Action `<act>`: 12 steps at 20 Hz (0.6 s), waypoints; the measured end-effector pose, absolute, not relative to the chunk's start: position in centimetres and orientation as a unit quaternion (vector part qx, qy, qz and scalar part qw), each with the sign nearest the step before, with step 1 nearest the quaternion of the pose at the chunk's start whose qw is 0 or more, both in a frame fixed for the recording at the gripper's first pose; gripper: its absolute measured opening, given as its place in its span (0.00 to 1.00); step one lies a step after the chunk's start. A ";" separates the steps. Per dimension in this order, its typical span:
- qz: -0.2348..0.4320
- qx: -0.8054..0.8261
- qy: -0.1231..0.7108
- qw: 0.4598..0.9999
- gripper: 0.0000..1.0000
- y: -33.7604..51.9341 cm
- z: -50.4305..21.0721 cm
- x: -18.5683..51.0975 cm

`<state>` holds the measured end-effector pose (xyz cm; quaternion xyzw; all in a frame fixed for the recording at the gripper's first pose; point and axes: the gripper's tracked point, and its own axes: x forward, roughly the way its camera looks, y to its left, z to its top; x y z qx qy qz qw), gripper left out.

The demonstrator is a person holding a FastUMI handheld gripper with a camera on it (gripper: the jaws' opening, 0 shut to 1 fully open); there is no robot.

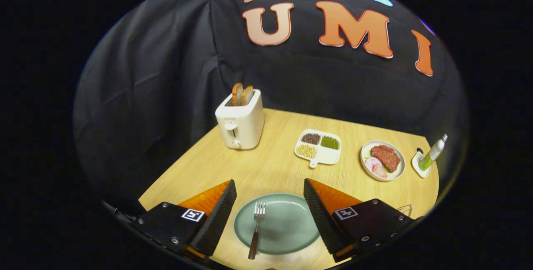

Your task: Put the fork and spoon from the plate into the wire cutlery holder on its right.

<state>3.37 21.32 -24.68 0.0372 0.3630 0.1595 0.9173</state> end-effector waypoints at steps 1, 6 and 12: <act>0.162 0.040 0.386 0.907 0.97 21.8 -26.0 3.0; 0.186 0.048 0.511 0.838 0.97 23.6 -31.7 0.0; 0.194 0.011 0.610 0.768 0.92 24.2 -37.3 -2.9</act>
